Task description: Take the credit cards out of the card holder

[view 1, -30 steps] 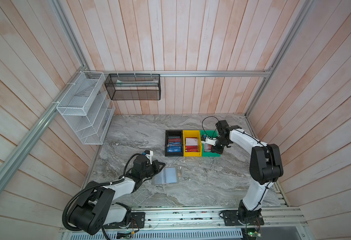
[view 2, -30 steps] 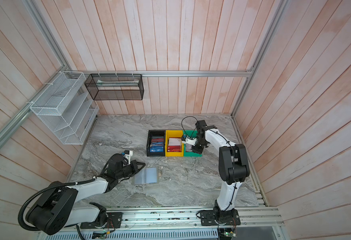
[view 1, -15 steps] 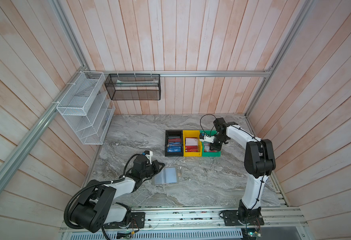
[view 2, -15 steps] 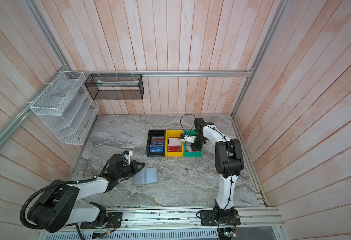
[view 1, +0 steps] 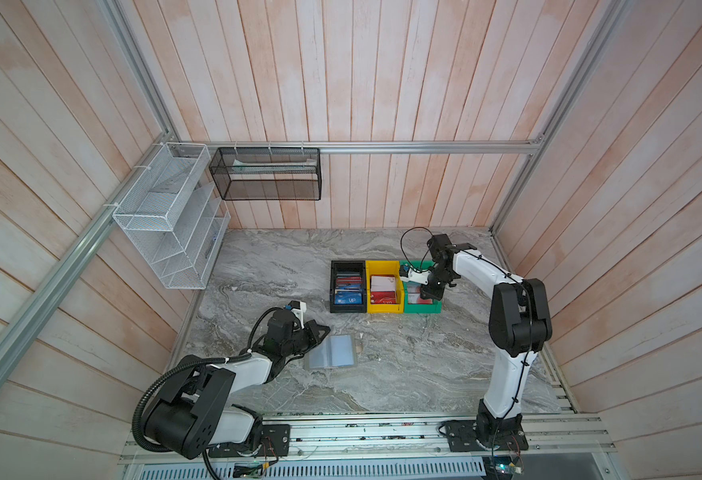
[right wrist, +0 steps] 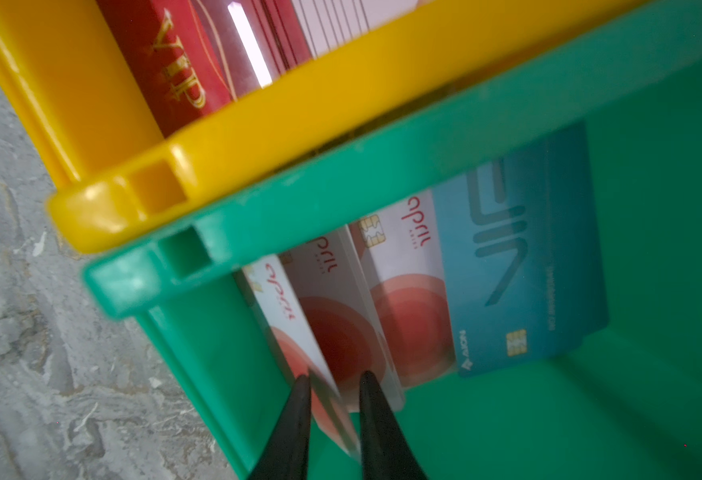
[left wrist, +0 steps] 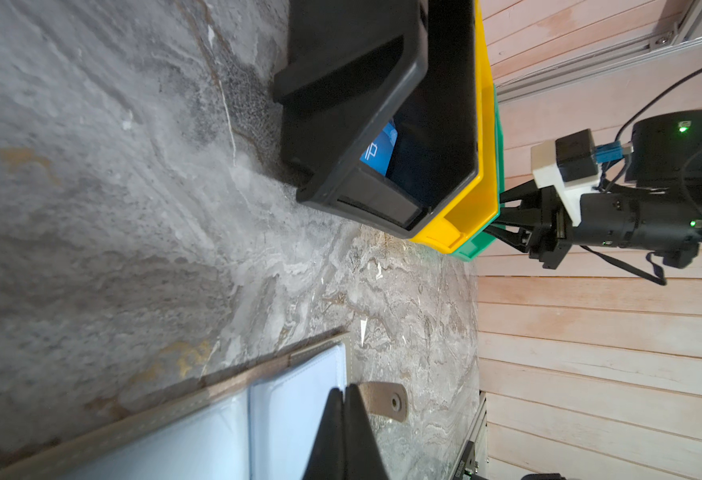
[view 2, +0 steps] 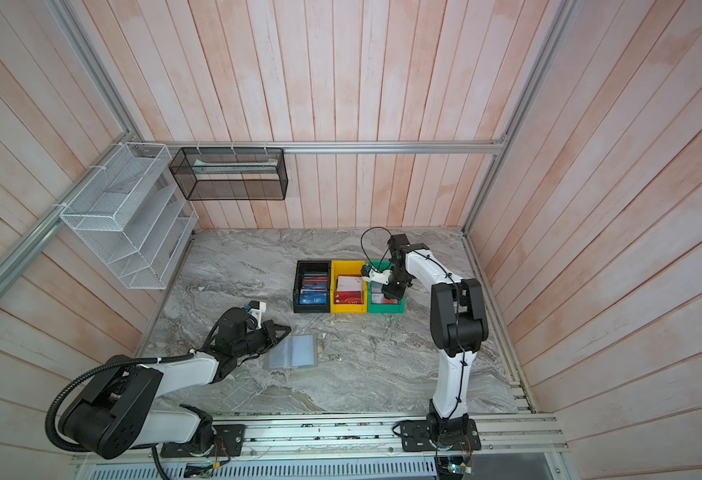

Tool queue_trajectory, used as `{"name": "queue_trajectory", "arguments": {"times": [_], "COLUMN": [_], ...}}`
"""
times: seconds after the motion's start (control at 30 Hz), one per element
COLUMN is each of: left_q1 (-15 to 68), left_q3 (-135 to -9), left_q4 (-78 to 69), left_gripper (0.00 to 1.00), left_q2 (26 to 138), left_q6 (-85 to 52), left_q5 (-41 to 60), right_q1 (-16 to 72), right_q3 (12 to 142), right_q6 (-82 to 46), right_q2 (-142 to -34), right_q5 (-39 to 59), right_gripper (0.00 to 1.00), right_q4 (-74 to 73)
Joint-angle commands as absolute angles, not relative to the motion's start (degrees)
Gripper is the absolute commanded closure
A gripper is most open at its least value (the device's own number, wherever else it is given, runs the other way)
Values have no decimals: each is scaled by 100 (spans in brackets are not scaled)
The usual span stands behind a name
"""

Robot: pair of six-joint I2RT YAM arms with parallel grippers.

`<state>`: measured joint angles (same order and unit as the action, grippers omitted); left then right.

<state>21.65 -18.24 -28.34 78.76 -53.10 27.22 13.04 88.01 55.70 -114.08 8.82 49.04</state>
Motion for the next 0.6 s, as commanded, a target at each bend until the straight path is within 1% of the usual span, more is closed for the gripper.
{"name": "queue_trajectory", "arguments": {"times": [0.0,0.17,0.3,0.43,0.57], "left_q1": [2118,2092,2074,2048,2039], "left_q3": [-1935,-1934,-1936,-1934,-1928], "left_q4": [-2971,-2979,-2972,-2945,-2821], "left_gripper": [100,100,100,100,100], "left_q2": [7897,7914,7919,7932,7835], "left_q6": [-5186,-5168,-5144,-5115,-5124], "left_q5": [2799,2808,2813,2841,2839], "right_q1": [1307,1318,1395,1513,1462], "right_q3": [8745,8748,8656,8425,7445], "right_q6": [5573,5526,5446,5258,4533], "right_q2": [-11276,-11145,-10784,-10117,-9039], "right_q5": [820,809,768,835,1079], "right_gripper": [76,74,73,73,71], "right_q4": [4851,4786,4629,4498,3539]}}
